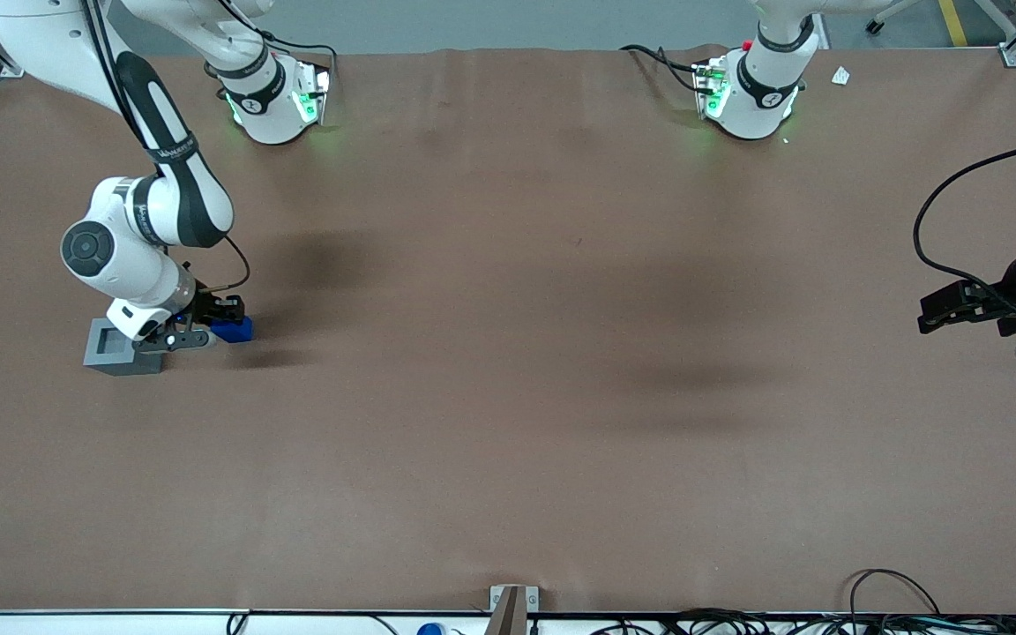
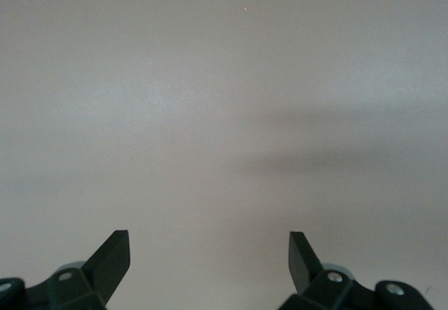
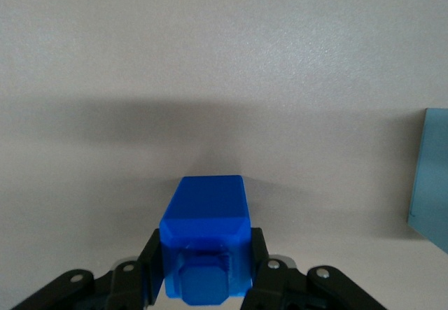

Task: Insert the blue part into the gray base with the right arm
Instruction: 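Close the right gripper on the blue cube and lift it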

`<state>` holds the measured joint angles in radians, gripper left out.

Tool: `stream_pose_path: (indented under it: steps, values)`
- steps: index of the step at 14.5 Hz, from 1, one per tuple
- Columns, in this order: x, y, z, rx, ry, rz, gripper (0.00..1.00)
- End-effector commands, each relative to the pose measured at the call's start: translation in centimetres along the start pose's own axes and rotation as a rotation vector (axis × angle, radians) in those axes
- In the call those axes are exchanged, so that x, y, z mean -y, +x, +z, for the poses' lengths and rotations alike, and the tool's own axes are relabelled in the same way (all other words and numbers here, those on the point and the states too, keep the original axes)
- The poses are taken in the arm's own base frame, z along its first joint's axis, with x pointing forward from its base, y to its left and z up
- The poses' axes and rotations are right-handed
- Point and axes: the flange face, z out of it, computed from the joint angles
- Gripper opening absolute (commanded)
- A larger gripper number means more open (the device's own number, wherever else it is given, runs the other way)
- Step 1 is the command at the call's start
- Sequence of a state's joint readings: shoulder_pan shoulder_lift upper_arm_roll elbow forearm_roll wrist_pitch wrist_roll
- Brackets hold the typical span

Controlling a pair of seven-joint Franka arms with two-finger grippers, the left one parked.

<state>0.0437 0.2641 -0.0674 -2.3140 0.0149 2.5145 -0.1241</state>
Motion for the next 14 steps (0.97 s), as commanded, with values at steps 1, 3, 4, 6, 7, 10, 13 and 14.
stream_pose_path:
  steps: [1,3,4,6,7,10,13,14]
  values:
    - [-1.8,0.1,-1.8,-0.017,-0.004,0.029,0.1]
    - [-4.3,1.5,-5.1,0.015,0.004,0.062,0.08]
    - [-5.9,2.2,-6.8,0.032,0.009,0.085,0.08]
    - [-8.1,3.2,-9.9,0.054,0.017,0.09,0.07]
    - [-9.1,3.4,-11.1,0.06,0.02,0.086,0.07]
    - [-11.9,3.2,-12.5,0.057,0.026,0.075,0.06]
    - [-14.5,2.8,-13.0,0.038,0.024,0.07,0.06]
    - [-15.1,2.7,-13.1,0.034,0.022,0.072,0.06]
